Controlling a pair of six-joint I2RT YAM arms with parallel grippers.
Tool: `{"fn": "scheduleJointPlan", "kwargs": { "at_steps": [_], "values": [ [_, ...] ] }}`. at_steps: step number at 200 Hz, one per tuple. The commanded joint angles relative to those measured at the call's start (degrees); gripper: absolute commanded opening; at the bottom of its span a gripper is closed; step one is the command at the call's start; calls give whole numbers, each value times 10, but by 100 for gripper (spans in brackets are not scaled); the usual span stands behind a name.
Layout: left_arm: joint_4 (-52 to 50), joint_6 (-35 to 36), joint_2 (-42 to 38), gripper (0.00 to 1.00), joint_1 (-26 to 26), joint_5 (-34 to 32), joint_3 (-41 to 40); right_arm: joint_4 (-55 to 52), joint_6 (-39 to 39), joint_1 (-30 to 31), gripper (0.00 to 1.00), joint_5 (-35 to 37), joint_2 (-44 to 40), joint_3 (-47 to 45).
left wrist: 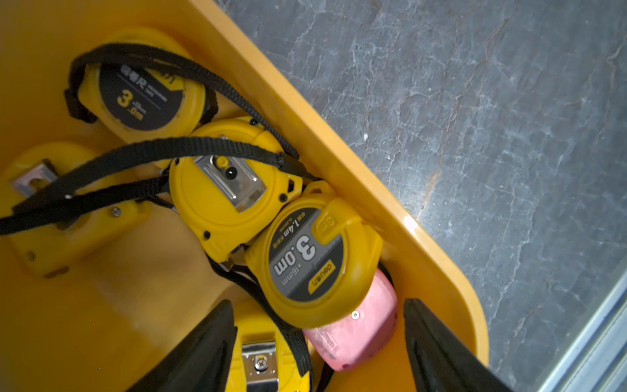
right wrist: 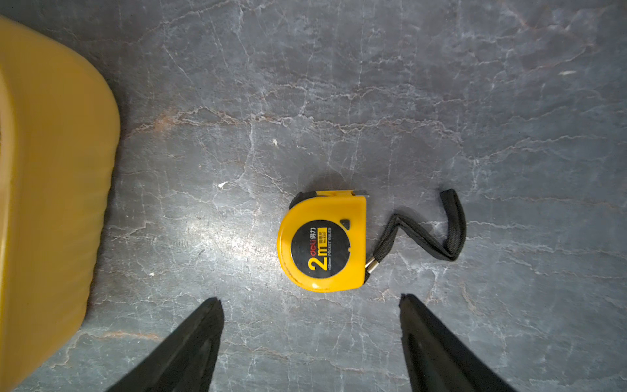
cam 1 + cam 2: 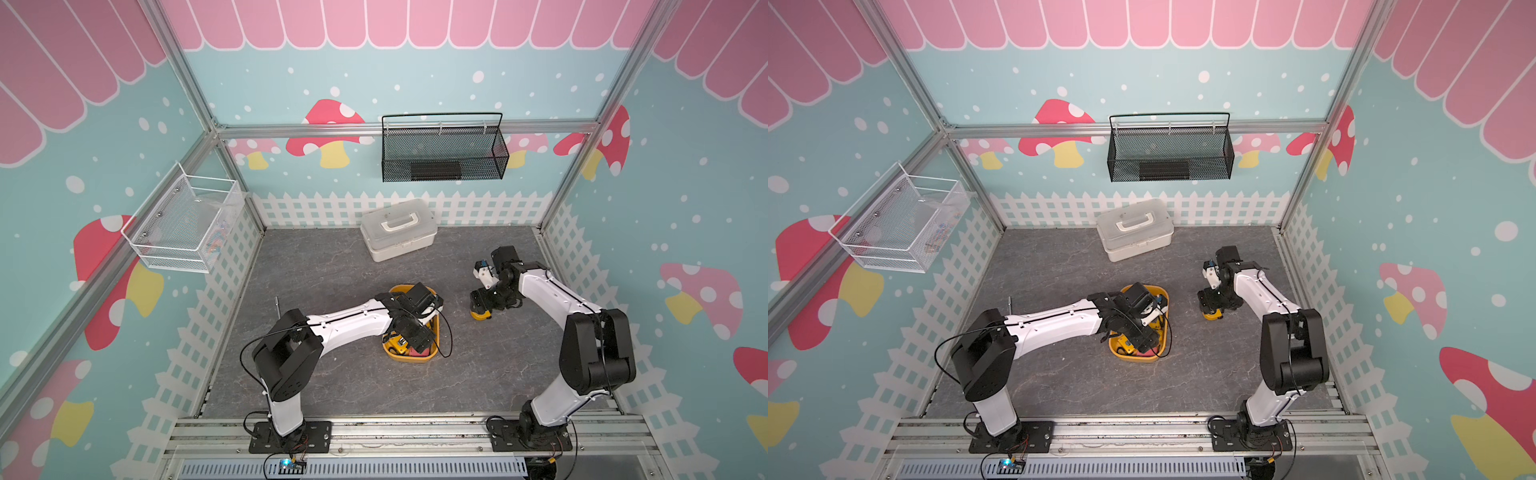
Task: Take the tape measure out of the storage box
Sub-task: Pick up the tape measure from the storage box.
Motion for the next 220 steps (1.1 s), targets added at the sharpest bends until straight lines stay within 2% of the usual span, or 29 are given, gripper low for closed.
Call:
{"fn": "scheduleJointPlan", "kwargs": {
  "at_steps": [1, 60, 81, 108, 133, 190, 220],
  "values": [
    [-11, 74, 16, 78, -14, -39, 20, -6, 3, -3, 82, 0, -10, -11],
    [-20, 172, 59, 76, -41, -83, 53, -6, 6, -4, 83, 0, -11, -14],
    [-38, 193, 78, 69, -45, -99, 70, -6, 5, -3, 83, -1, -10, -15],
    [-46, 206, 92, 67, -45, -118, 77, -6, 4, -3, 83, 0, -8, -16],
    [-46, 213, 96, 55, -46, -125, 79, -5, 4, -3, 83, 1, -6, -15],
    [-45, 213, 93, 38, -46, -141, 85, -5, 4, -3, 83, 0, 0, -13],
    [-44, 211, 78, 32, -45, -144, 84, -5, 3, -3, 83, 0, 0, -12]
  ]
}}
